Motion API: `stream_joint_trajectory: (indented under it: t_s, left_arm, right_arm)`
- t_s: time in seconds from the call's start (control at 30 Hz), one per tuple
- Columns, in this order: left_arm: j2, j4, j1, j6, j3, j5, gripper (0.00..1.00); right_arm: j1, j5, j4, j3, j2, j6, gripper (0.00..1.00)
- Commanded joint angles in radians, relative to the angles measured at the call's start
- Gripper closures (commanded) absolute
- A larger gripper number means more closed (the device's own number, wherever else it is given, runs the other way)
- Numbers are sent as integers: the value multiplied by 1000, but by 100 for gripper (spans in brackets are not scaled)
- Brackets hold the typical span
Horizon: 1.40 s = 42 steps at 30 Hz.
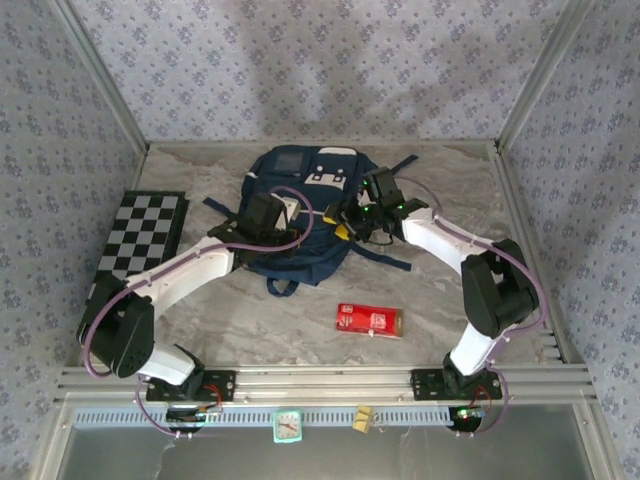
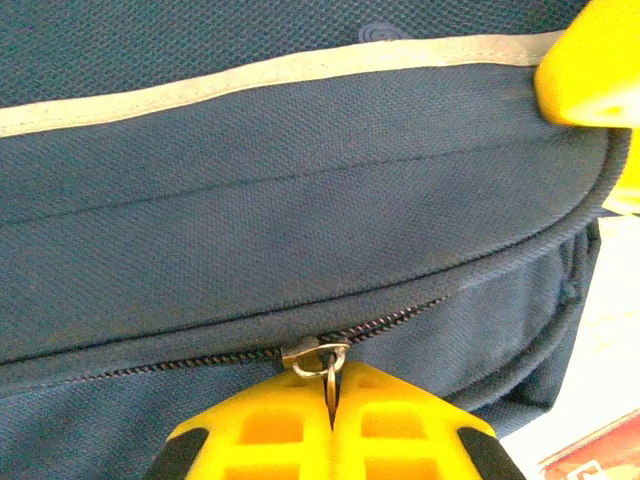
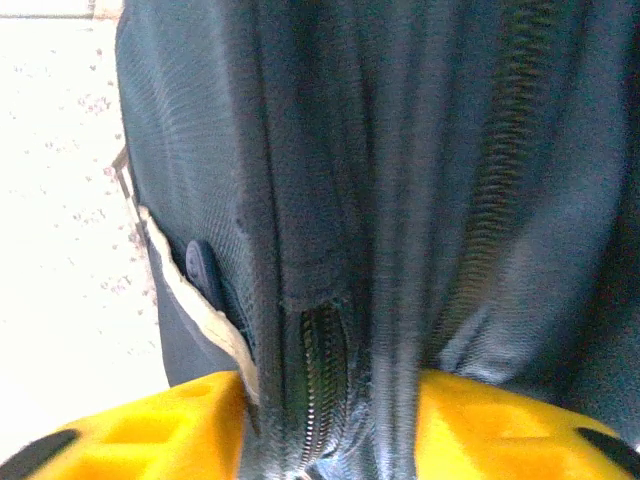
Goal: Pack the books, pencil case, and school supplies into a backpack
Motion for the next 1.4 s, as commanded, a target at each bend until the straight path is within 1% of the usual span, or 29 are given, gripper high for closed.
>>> stream_joint_trajectory:
  t_s: [0.0, 0.07, 0.13, 0.2, 0.3, 0.43, 0.5, 0.57, 0.67, 0.73, 0.87, 0.93, 1.03, 1.1, 1.17, 1.27, 1.37]
  left_arm:
    - [8, 13, -26, 44, 31, 56, 100]
    - [7, 8, -32, 58, 33, 55, 100]
    - [10, 4, -41, 66, 38, 54, 100]
    - [19, -11, -50, 69, 55, 51, 100]
    - [33, -26, -85, 74, 79, 42, 100]
    - [59, -59, -131, 64, 125, 22, 100]
    - [68, -79, -139, 62, 136, 27, 100]
    - [61, -93, -143, 69, 129, 21, 100]
    - [42, -116, -135, 100, 94, -38, 100]
    - [27, -149, -113, 122, 72, -55, 100]
    - [-32, -140, -43, 181, -1, -35, 100]
    - [-71, -116, 17, 204, -45, -10, 100]
    - [-99, -65, 110, 231, -93, 5, 100]
    - [-90, -32, 145, 239, -97, 7, 100]
    - [-67, 1, 153, 252, -89, 5, 100]
    - [-32, 41, 145, 271, -67, 53, 100]
    - [-7, 46, 121, 299, -39, 45, 100]
  right_arm:
    - [-3, 43, 58, 63, 29, -4, 63]
    - [-15, 49, -11, 92, 41, -56, 69]
    - [-33, 38, -68, 130, 60, -105, 81]
    - [-53, 36, -101, 145, 63, -144, 89]
    - [-91, 30, -169, 183, 77, -240, 99]
    - [-166, -24, -301, 293, 139, -406, 100]
    - [-213, -66, -318, 328, 165, -462, 100]
    - [-252, -82, -352, 375, 187, -522, 100]
    - [-293, -88, -438, 460, 221, -629, 100]
    - [-325, -131, -453, 495, 245, -673, 100]
    - [-368, -125, -554, 597, 299, -764, 100]
    - [-384, -134, -590, 646, 322, -807, 100]
    - [-408, -159, -577, 666, 339, -810, 100]
    - [-410, -166, -572, 676, 347, -815, 100]
    - [-404, -178, -587, 694, 358, -832, 100]
    - [-397, -191, -583, 714, 371, -838, 100]
    - [-397, -164, -591, 747, 393, -846, 100]
